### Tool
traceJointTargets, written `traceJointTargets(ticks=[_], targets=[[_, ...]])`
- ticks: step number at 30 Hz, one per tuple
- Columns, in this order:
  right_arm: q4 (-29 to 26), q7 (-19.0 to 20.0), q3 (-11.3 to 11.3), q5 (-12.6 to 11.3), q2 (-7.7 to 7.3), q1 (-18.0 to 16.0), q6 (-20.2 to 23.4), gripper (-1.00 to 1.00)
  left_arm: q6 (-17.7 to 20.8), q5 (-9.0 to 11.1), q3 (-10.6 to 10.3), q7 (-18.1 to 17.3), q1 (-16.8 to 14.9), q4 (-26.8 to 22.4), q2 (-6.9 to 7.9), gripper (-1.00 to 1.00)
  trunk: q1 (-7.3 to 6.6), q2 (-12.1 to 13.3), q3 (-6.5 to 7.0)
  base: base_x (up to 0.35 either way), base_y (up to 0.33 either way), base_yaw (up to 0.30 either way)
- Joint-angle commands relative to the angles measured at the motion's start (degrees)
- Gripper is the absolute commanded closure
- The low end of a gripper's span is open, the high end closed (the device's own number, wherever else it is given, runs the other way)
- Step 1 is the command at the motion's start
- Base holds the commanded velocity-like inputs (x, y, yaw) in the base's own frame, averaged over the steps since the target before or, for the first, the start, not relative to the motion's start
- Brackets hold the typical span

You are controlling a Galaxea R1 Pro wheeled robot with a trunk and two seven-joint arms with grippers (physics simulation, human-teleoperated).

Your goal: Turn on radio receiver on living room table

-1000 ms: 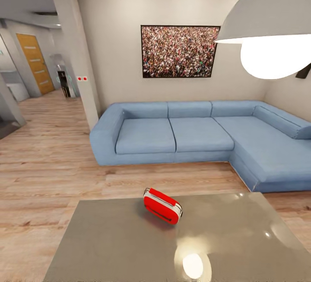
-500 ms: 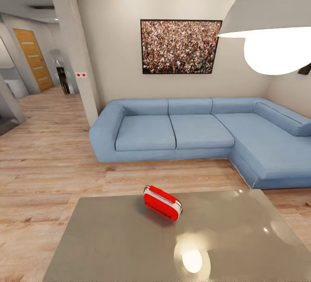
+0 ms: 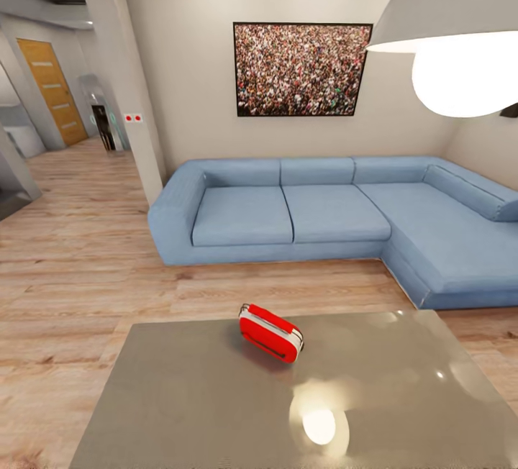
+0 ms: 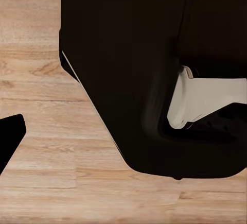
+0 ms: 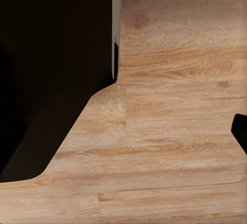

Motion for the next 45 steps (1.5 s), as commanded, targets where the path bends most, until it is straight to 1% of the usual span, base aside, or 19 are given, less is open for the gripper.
traceJointTargets(ticks=[1, 37, 45], targets=[[0.0, 0.0, 0.0, -0.01, 0.0, 0.0, 0.0, -1.0, 0.0, 0.0, 0.0, 0.01, 0.0, 0.0, 0.0, -1.0, 0.0, -0.01, -0.1, 0.0, 0.0, 0.0], [0.0, 0.08, 0.14, 0.12, 0.08, 0.01, 0.0, -1.0, -0.03, 0.03, -0.08, -0.03, 0.0, -0.23, 0.09, -1.0, 0.0, -0.01, -3.46, 0.0, 0.0, 0.0], [0.0, 0.16, 0.12, 0.3, 0.06, 0.01, 0.1, -1.0, -0.25, -0.07, -0.16, -0.66, 0.0, -0.98, -0.01, -1.0, 0.0, -0.01, -4.21, 0.0, 0.0, 0.0]])
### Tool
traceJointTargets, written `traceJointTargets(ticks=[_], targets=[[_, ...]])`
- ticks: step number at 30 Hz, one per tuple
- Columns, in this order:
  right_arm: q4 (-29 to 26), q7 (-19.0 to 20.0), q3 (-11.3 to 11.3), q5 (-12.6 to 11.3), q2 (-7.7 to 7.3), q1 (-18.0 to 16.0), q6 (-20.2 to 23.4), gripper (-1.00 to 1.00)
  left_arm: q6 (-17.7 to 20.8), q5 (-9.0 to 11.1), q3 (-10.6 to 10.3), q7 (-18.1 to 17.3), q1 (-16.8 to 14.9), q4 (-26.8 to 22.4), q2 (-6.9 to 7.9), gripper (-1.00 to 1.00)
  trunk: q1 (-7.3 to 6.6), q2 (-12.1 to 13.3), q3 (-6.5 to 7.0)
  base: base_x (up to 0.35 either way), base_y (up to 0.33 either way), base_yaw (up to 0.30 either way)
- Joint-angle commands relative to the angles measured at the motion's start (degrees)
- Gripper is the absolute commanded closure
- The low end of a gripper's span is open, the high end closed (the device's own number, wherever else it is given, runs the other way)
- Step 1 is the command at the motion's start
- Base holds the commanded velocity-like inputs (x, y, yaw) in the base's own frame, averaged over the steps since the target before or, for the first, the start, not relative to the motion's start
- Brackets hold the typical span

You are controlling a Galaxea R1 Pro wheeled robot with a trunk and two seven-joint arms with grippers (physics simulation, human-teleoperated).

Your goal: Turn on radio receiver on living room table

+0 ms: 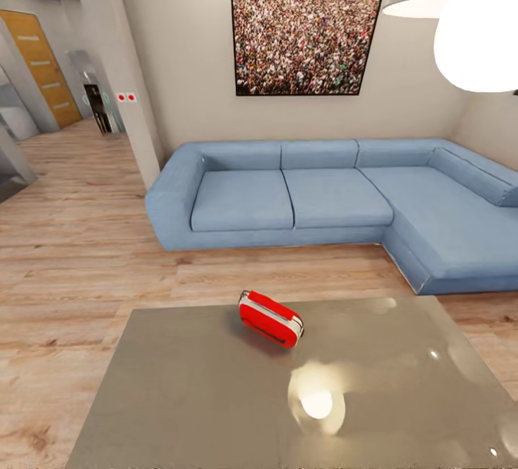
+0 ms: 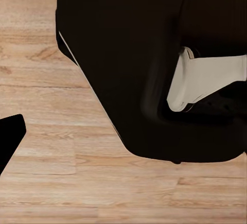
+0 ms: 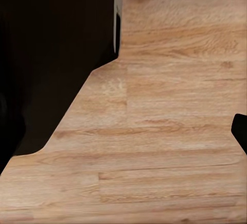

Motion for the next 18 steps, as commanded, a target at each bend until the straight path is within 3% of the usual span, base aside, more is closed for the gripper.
traceJointTargets(ticks=[1, 8, 18], targets=[[0.0, -0.02, -0.04, 0.07, -0.02, -0.01, 0.04, -1.0, 0.01, -0.01, -0.01, -0.04, 0.0, -0.57, 0.01, -1.0, 0.0, 0.0, -0.1, 0.0, 0.0, 0.0], [-0.79, -0.08, -0.16, 0.24, -0.16, -0.02, 0.15, -1.0, 0.33, -0.02, -0.1, -0.2, 0.0, -4.19, 0.01, -1.0, 0.0, 0.0, -0.75, 0.0, 0.0, 0.0], [-6.15, -0.08, -0.2, 0.27, -0.29, -0.2, 0.59, -1.0, 1.33, -0.02, -0.16, -0.33, 0.0, -10.34, 0.18, -1.0, 0.0, 0.0, -1.69, 0.0, 0.0, 0.0]])
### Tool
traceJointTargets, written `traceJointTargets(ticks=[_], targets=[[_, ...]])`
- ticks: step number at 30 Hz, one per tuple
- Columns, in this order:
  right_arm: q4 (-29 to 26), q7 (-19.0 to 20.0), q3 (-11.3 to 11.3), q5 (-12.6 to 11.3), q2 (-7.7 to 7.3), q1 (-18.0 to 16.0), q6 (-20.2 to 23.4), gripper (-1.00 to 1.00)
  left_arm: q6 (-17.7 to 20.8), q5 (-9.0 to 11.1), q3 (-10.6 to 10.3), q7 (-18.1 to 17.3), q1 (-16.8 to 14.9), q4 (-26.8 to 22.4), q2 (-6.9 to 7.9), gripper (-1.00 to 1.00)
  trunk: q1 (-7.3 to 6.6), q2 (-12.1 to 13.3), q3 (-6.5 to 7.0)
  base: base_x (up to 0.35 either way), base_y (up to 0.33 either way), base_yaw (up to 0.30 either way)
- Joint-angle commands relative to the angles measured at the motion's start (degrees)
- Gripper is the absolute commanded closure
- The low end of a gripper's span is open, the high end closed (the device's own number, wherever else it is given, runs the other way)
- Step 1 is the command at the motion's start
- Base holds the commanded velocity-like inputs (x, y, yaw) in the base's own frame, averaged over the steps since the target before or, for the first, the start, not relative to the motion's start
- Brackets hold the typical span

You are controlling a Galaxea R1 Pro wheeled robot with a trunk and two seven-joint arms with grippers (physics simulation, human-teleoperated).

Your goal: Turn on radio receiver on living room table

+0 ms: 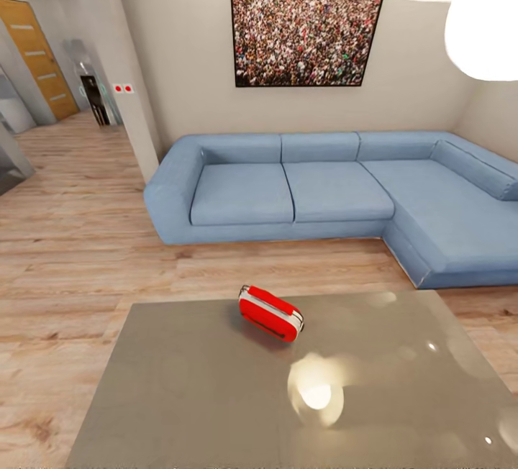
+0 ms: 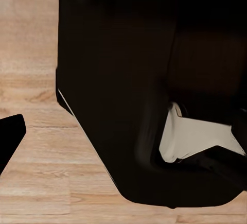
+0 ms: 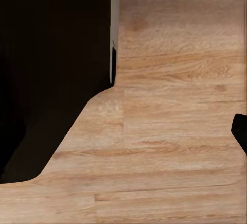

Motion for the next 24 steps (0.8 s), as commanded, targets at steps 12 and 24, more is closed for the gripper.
traceJointTargets(ticks=[12, 24], targets=[[-10.44, 0.07, -0.07, 0.0, -0.02, -0.47, 8.48, -1.0, 10.85, 0.0, 0.03, 0.04, 0.0, -10.56, 0.52, -1.0, 0.0, 0.0, -1.13, 0.0, 0.0, 0.0], [-18.83, 0.56, -0.03, 0.21, -0.03, -5.23, 15.17, -1.0, 14.52, -0.59, -0.04, 0.11, 0.0, -21.73, 1.04, -1.0, 0.0, 0.0, -2.25, 0.0, 0.0, 0.0]])
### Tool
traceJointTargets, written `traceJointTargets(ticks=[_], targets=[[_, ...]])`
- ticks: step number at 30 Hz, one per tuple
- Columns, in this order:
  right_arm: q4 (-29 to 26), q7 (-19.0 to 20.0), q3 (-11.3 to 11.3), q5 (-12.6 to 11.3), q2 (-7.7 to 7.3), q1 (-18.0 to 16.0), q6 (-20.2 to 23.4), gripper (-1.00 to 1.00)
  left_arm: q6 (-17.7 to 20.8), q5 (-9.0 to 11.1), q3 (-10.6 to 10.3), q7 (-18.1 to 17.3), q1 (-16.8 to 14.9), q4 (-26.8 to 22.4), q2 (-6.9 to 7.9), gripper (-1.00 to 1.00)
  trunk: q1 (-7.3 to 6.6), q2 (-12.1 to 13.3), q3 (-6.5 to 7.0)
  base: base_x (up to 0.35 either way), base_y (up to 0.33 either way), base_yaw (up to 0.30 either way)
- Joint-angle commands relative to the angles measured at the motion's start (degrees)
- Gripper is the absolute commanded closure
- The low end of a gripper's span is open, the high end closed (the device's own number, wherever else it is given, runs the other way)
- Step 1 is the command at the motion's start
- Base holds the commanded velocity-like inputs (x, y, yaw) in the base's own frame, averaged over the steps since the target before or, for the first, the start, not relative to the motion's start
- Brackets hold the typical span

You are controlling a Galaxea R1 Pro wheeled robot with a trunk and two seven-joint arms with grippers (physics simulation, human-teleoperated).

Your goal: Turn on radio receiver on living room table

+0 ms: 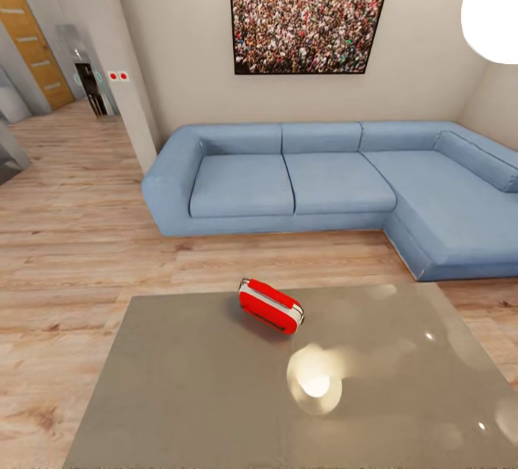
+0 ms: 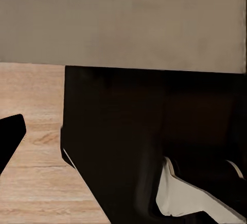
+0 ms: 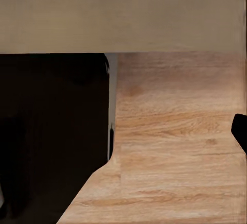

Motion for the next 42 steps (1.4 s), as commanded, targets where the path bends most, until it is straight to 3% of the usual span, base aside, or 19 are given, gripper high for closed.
traceJointTargets(ticks=[1, 10, 19, 30, 42], targets=[[-0.07, 0.01, 0.0, 0.19, 0.0, -0.65, 0.09, -1.0, 0.48, -0.04, 0.02, 0.01, 0.01, -0.89, 0.0, -1.0, -0.01, 0.0, -0.1, 0.0, 0.0, 0.0], [-0.4, -0.28, -0.14, 5.67, 0.15, -9.19, 2.03, -1.0, 9.12, -0.46, -0.07, 0.03, 0.01, -14.46, 0.07, -1.0, -0.01, 0.0, -0.95, 0.0, 0.0, 0.0], [-0.51, 0.5, -0.16, 6.45, 0.17, -15.86, 4.39, -1.0, 12.28, -1.03, -0.05, 0.18, 0.01, -24.66, 0.33, -1.0, -0.01, 0.0, -1.79, 0.0, 0.0, 0.0], [-0.53, 2.84, -0.09, 6.51, 0.69, -19.95, 4.58, -1.0, 13.23, -1.08, -0.08, 0.33, 0.01, -30.24, 0.37, -1.0, -0.01, 0.0, -2.82, 0.0, 0.0, 0.0], [-0.59, 3.05, -0.08, 6.56, 0.87, -20.96, 4.39, -1.0, 13.11, -1.09, -0.06, 0.55, 0.01, -31.57, 0.45, -1.0, -0.01, 0.0, -3.94, 0.0, 0.0, 0.0]])
